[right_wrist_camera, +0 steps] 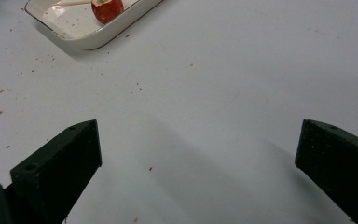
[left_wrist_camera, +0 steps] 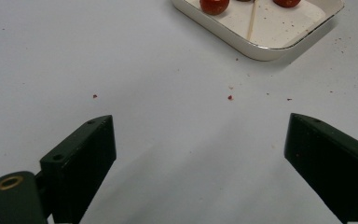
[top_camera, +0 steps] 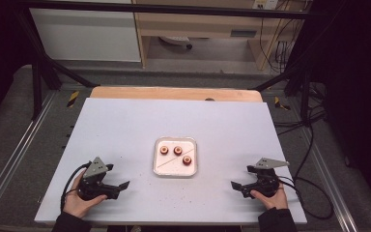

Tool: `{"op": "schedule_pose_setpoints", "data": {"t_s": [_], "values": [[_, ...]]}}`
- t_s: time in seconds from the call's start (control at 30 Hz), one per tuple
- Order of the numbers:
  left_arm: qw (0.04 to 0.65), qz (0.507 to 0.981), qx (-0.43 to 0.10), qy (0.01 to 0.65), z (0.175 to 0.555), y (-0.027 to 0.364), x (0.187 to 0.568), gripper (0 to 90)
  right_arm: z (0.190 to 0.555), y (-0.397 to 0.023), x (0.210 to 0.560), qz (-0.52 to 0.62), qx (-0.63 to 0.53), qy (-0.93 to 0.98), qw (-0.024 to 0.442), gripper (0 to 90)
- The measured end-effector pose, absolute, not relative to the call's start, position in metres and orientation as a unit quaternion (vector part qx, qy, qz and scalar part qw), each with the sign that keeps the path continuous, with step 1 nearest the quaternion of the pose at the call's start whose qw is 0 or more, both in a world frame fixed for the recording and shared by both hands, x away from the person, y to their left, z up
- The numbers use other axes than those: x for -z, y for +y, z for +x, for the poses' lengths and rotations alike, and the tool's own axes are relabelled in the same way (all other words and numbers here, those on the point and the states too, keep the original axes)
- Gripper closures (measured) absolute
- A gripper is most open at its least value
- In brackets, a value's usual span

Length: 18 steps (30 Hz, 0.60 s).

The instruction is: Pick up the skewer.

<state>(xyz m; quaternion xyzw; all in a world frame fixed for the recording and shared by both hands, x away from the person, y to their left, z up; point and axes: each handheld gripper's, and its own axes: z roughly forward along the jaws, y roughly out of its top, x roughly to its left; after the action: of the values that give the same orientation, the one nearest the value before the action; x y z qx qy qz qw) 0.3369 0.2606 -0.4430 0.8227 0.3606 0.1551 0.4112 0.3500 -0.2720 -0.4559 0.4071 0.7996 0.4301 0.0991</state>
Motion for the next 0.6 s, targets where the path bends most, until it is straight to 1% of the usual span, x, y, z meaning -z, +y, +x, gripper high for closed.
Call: {"op": "schedule_pose_setpoints", "data": {"t_s": [0.6], "values": [[0.402,0.834,-0.152,0.347,0.342,0.239,0.432,9.0,0.350,-0.272,0.455,0.404,-0.431,0.801,0.100,0.6]]}}
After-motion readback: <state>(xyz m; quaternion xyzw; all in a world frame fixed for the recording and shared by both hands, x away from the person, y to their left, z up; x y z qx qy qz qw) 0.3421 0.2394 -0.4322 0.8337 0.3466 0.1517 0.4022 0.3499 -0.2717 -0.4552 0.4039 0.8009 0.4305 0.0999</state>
